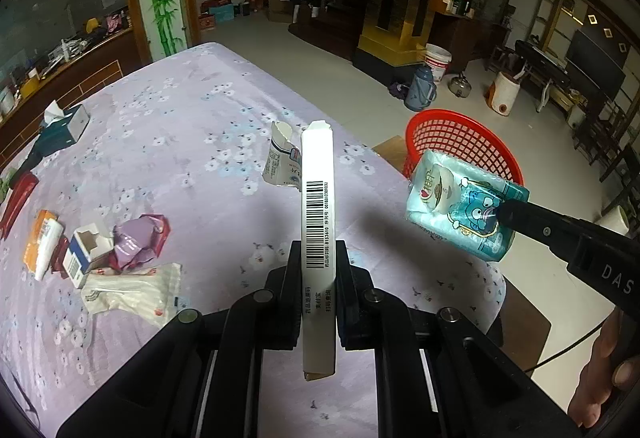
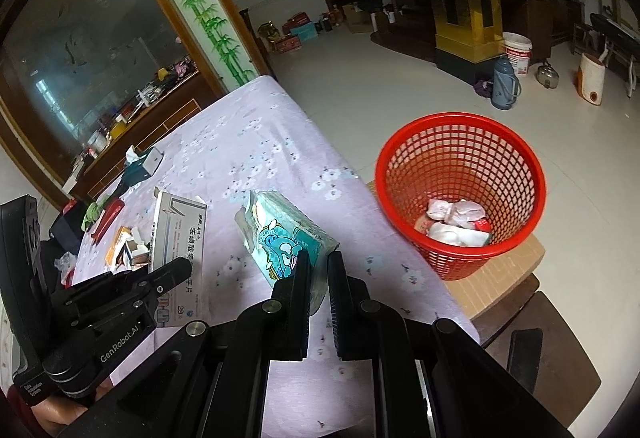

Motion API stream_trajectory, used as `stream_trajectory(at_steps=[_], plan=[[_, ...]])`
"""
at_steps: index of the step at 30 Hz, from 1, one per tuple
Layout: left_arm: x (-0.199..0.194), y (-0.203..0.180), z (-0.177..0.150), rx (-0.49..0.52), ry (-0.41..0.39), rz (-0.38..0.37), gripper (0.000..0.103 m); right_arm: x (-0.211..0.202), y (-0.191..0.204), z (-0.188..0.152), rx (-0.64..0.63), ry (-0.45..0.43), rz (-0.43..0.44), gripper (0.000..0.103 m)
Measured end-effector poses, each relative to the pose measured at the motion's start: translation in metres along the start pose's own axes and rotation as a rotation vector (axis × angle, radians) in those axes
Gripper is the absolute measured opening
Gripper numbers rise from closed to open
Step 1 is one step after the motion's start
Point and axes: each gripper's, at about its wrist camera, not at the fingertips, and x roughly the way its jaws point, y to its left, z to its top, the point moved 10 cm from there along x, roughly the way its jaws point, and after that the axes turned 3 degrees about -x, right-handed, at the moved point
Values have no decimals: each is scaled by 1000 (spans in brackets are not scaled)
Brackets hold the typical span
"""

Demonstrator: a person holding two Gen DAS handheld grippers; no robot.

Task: Collect trash
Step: 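Carry the barcode strip and teal wipe pack in both tools over the red wastebasket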

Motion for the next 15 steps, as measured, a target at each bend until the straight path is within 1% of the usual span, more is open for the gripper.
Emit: stream_trajectory(at_steps=[11,15], plan=[[11,-24,6,20,11,-33,12,-9,-28,4,33,-12,-40,9],[15,-37,10,31,12,-65,12,-15,-44,8,55,-24,-63,9]])
